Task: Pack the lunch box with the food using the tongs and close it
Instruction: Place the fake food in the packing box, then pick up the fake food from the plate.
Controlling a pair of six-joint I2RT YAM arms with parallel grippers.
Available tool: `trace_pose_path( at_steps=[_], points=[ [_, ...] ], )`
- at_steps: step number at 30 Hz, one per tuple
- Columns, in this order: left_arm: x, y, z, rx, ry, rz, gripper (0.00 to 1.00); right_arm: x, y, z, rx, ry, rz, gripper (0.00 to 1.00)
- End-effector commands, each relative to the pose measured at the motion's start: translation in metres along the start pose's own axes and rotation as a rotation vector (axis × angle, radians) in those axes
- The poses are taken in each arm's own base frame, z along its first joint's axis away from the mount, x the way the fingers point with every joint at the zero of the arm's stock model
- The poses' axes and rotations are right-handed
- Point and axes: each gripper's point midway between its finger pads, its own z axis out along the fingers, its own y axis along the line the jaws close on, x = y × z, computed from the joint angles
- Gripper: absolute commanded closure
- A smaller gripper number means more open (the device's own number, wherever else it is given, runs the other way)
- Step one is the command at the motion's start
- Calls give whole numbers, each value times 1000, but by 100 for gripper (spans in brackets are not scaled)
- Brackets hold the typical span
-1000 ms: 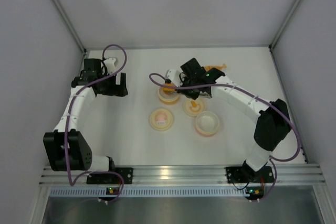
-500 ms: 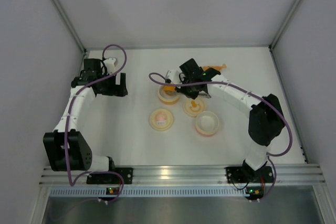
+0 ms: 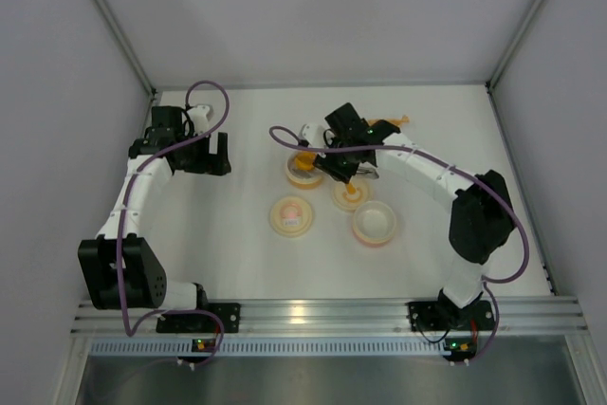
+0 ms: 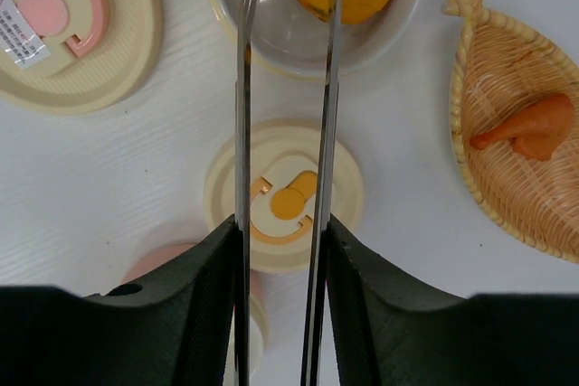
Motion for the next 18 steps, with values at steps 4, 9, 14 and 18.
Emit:
trace_pose_path(
  at_steps=[4, 9, 14, 18],
  points=[
    [-13, -3, -9, 16, -39, 10, 2, -51, -33, -79, 67, -211, 75, 66],
    [-15, -4, -8, 22, -41, 12, 2, -50, -56, -113, 96, -259, 145, 68],
    [-16, -5, -6, 34, -38, 7, 2, -19, -81, -116, 99, -224, 249, 68],
    [-17, -5, -5, 35, -38, 5, 2, 21, -112, -113, 123, -179, 369, 69]
  ],
)
